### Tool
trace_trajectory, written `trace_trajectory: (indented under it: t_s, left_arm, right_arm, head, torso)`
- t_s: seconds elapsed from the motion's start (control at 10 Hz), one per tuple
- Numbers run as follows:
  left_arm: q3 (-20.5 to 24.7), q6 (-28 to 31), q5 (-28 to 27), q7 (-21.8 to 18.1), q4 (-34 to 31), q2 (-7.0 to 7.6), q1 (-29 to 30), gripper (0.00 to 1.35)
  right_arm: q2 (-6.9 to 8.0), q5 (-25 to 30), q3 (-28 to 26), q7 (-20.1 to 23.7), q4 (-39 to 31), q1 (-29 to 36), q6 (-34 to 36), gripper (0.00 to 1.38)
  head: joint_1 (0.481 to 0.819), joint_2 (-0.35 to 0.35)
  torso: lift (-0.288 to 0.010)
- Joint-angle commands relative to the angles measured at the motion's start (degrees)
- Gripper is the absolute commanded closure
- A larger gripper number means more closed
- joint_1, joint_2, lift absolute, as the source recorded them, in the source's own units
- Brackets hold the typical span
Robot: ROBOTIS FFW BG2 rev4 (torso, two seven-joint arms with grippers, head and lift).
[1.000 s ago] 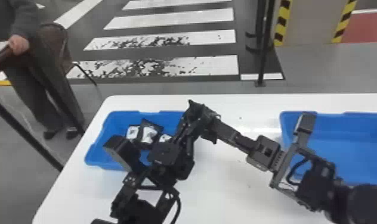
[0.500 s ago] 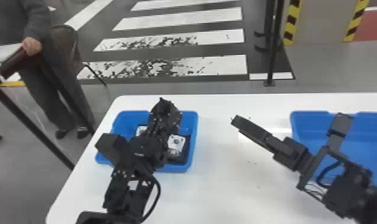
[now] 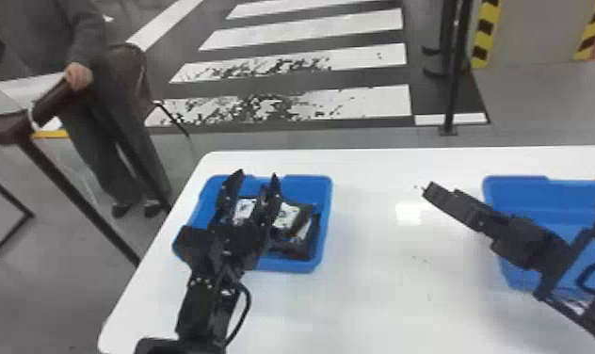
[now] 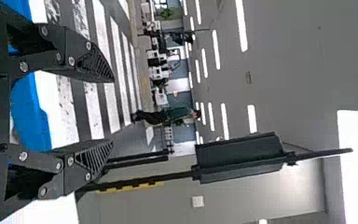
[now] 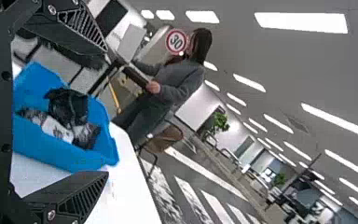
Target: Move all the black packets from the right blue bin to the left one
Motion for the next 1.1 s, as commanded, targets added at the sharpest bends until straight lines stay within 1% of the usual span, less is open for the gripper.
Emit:
trace_trajectory:
  t_s: [0.0, 0.1, 0.2, 0.3, 0.4, 0.5, 0.6, 0.7, 0.8, 1.0]
  left_arm:
    - [-1.44, -0.26, 3.26, -0.15, -9.16, -0.42, 6.05, 0.02]
    - [-2.81, 0.44, 5.66, -0.07, -15.07, -0.42, 10.69, 0.02]
    - [-3.39, 1.99, 5.77, 0.55, -20.84, -0.6, 15.75, 0.0]
    - [-3.16, 4.66, 6.12, 1.6, -24.35, -1.04, 19.97, 0.0]
    - [-2.13, 6.07, 8.52, 1.6, -25.19, -1.3, 22.36, 0.0]
    - [-0.53, 6.07, 7.6, 1.87, -27.16, -2.01, 24.61, 0.0]
    - [-0.41, 6.35, 5.89, 3.1, -28.99, -2.45, 26.58, 0.0]
    - [-0.41, 5.64, 5.66, 4.24, -28.99, -2.51, 27.71, 0.0]
    - [0.04, 5.36, 5.66, 4.42, -28.99, -2.51, 27.85, 0.0]
    - [-2.81, 7.89, 5.77, 5.56, -29.27, -2.51, 26.86, 0.0]
  right_arm:
    - [1.44, 11.98, -7.51, -0.51, -5.5, 6.0, -4.21, 0.11]
    - [2.58, 18.03, -11.97, -0.86, -8.73, 10.78, -8.01, 0.11]
    - [3.55, 21.57, -15.4, -0.95, -10.98, 15.28, -12.23, 0.11]
    - [4.87, 24.89, -18.94, -1.04, -13.94, 20.2, -14.9, 0.12]
    - [6.18, 28.32, -22.14, -1.57, -17.73, 24.7, -16.45, 0.12]
    - [7.33, 31.63, -24.42, -2.53, -21.95, 29.62, -17.29, 0.12]
    - [8.73, 34.83, -26.02, -3.5, -25.47, 33.7, -17.57, 0.12]
    - [9.79, 36.09, -26.48, -3.5, -25.89, 35.95, -17.86, 0.12]
    - [9.88, 37.23, -26.48, -3.5, -26.03, 36.37, -18.14, 0.12]
    - [9.79, 38.03, -26.25, -3.5, -25.33, 36.09, -18.42, 0.13]
  head:
    - [0.695, 0.25]
    - [0.695, 0.207]
    - [0.695, 0.15]
    - [0.695, 0.088]
    - [0.695, 0.039]
    - [0.695, 0.019]
    - [0.695, -0.004]
    - [0.695, -0.016]
    - [0.695, -0.022]
    - [0.695, -0.022]
  torso:
    - [-0.14]
    - [-0.14]
    - [-0.14]
    - [-0.14]
    - [-0.14]
    - [-0.14]
    - [-0.14]
    - [-0.14]
    - [-0.14]
    - [-0.14]
